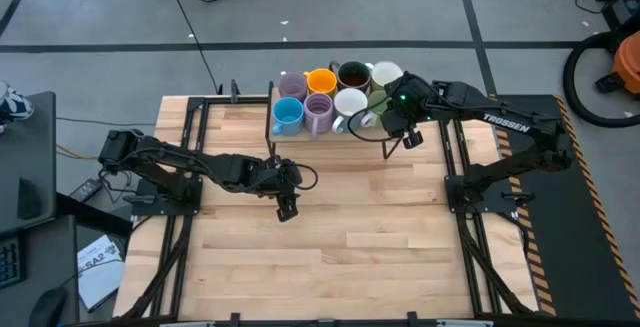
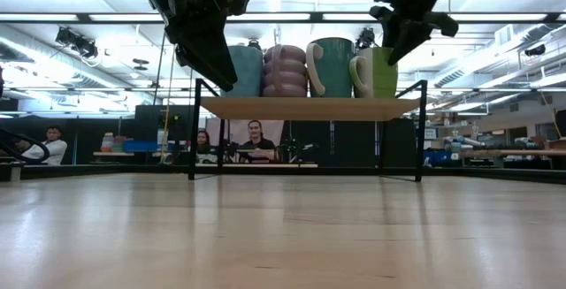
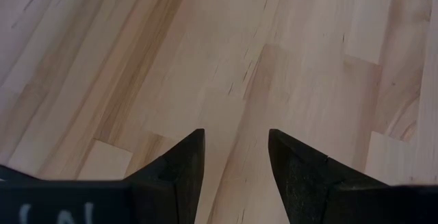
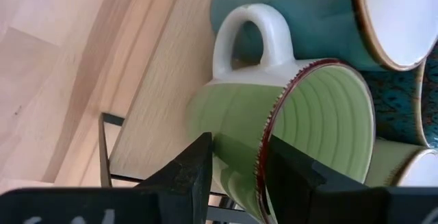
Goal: Place coffee mugs
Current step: Put the light green mug on the shelf
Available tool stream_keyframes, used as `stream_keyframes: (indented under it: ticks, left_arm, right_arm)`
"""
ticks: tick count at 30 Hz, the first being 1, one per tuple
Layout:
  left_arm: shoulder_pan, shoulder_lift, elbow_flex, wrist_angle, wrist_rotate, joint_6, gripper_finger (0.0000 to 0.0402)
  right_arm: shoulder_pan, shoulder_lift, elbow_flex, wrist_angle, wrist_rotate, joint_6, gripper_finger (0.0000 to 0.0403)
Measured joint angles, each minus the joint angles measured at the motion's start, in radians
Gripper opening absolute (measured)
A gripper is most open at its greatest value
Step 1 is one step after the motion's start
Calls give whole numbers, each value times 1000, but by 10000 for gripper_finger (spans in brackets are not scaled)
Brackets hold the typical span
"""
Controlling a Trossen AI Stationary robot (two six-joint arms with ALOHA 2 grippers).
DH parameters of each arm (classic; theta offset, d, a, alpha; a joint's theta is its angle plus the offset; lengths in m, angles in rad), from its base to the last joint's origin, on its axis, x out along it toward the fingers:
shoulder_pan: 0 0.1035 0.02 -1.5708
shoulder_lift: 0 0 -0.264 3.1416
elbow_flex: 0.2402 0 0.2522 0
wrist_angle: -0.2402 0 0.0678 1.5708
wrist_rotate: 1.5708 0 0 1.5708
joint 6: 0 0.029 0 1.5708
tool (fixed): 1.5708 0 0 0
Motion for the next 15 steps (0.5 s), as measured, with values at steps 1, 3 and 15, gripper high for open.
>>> stream_keyframes:
  ticks: [1,3,15]
  left_arm:
    - [0,0,0,0,0,0,169]
    - [0,0,0,1,0,0,169]
    - [-3,0,0,64,16,1,169]
  right_arm:
    - [0,0,0,0,0,0,128]
    - [2,0,0,0,0,0,128]
    - [48,-8,0,11,10,-1,128]
